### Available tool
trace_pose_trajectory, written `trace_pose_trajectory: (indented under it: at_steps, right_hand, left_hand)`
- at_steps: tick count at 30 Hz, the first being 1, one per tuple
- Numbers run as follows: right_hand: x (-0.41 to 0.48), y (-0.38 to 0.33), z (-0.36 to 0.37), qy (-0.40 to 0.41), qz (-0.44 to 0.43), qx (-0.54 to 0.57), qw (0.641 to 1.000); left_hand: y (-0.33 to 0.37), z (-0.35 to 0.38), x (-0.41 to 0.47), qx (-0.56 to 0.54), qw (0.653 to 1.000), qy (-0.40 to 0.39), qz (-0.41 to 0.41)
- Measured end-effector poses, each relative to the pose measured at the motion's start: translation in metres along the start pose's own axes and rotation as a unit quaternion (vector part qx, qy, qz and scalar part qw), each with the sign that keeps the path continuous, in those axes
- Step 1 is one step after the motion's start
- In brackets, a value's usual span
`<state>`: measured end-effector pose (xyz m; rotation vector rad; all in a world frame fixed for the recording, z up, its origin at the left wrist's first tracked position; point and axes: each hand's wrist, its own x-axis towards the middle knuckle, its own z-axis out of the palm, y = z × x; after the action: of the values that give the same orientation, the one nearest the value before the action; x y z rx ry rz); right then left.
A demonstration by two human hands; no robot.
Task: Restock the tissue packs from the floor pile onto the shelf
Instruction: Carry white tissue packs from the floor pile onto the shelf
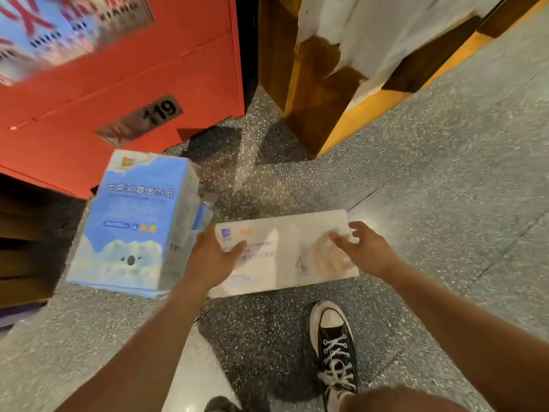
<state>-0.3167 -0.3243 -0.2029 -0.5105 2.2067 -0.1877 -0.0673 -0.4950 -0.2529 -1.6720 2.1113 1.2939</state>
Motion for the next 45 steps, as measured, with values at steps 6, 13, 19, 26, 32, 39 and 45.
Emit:
trace_pose_trajectory:
  at_steps: [6, 13, 19, 26, 32, 39, 45]
  right_hand:
    - [0.061, 0.018, 0.038, 0.0, 0.073, 0.147, 0.986]
    - [0.059, 0.027, 0.031, 0.035, 0.054, 0.233, 0.97]
    - [0.007, 0.003, -0.038, 0.095, 0.007, 0.247, 0.964]
    - [-0.155, -0.064, -0.169, 0.126, -0.044, 0.257, 0.957]
    - [-0.329, -0.141, -0.278, 0.14, -0.095, 0.255, 0.952]
    - [-0.508, -0.199, -0.362, 0.123, -0.165, 0.281, 0.937]
    - [-0.604, -0.232, -0.393, 0.102, -0.279, 0.292, 0.909]
  left_hand:
    - [-0.034, 0.033, 0.031, -0.109, 0.987, 0.038, -0.113]
    - [-0.017, 0.029, 0.022, -0.146, 0.982, 0.037, -0.117]
    - [0.039, -0.01, -0.03, -0.233, 0.962, 0.094, -0.107]
    - [0.134, -0.143, -0.164, -0.257, 0.956, 0.137, -0.031]
    - [0.213, -0.299, -0.315, -0.257, 0.95, 0.177, 0.026]
    - [0.273, -0.434, -0.487, -0.292, 0.913, 0.26, 0.113]
    - [0.275, -0.483, -0.601, -0.278, 0.881, 0.366, 0.112]
